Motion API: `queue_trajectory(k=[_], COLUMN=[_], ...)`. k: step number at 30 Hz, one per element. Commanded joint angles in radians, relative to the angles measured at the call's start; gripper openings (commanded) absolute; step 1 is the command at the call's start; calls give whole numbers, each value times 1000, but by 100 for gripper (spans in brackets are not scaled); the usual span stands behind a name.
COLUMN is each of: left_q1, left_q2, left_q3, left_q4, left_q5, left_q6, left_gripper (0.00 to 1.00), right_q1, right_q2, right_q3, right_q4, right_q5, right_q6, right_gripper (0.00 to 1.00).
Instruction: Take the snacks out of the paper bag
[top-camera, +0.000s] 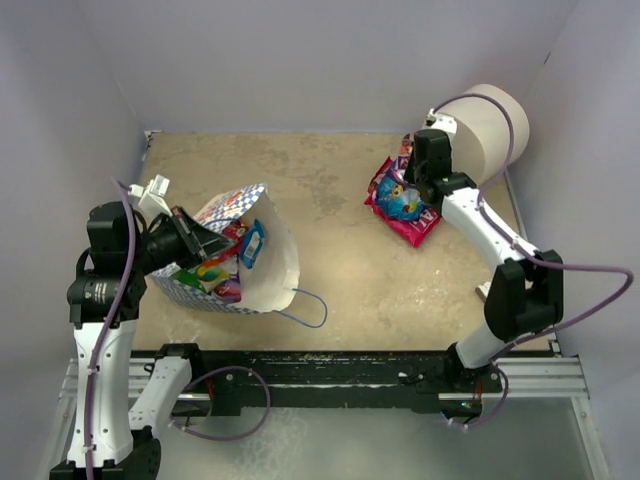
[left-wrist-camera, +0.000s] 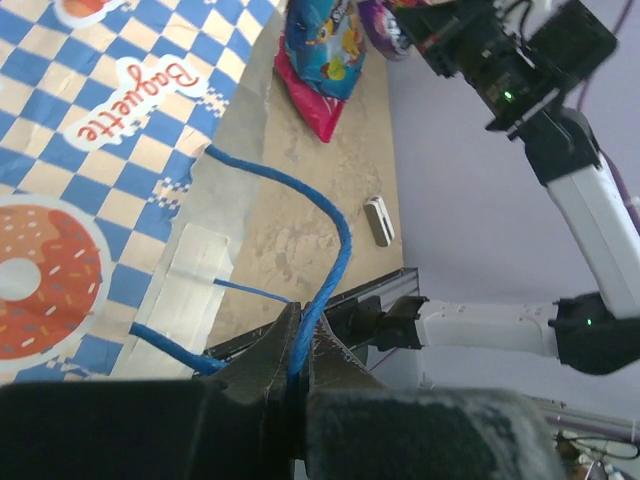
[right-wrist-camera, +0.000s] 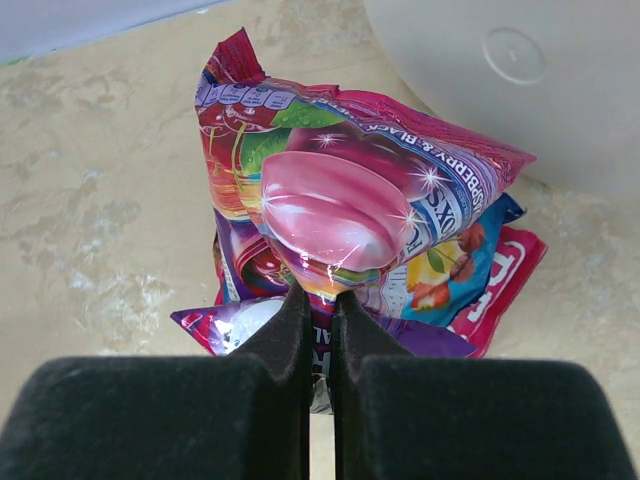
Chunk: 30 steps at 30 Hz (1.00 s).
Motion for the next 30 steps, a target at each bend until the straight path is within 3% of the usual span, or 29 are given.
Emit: queue_trajectory(k=[1, 9, 14, 25, 30], left_q1=[-3, -3, -3, -3, -3], left_q2=[6, 4, -59, -158, -175], left_q3=[21, -10, -132, -198, -187], left_q4=[130, 158, 271, 214, 199], left_q5=[138, 256, 319, 289, 235], left_q6=[52, 73, -38, -50, -53], left_gripper=[0, 0, 0, 0, 0], right_q1=[-29, -45, -45, -45, -45], right_q2=[58, 156, 224, 103, -5], right_q3=[55, -17, -106, -208, -191], right_q4=[21, -7, 83, 63, 31], right_q5=[-25, 13, 14, -12, -6], right_q6=[170, 346, 311, 263, 171], right_gripper=[0, 0, 4, 48, 81])
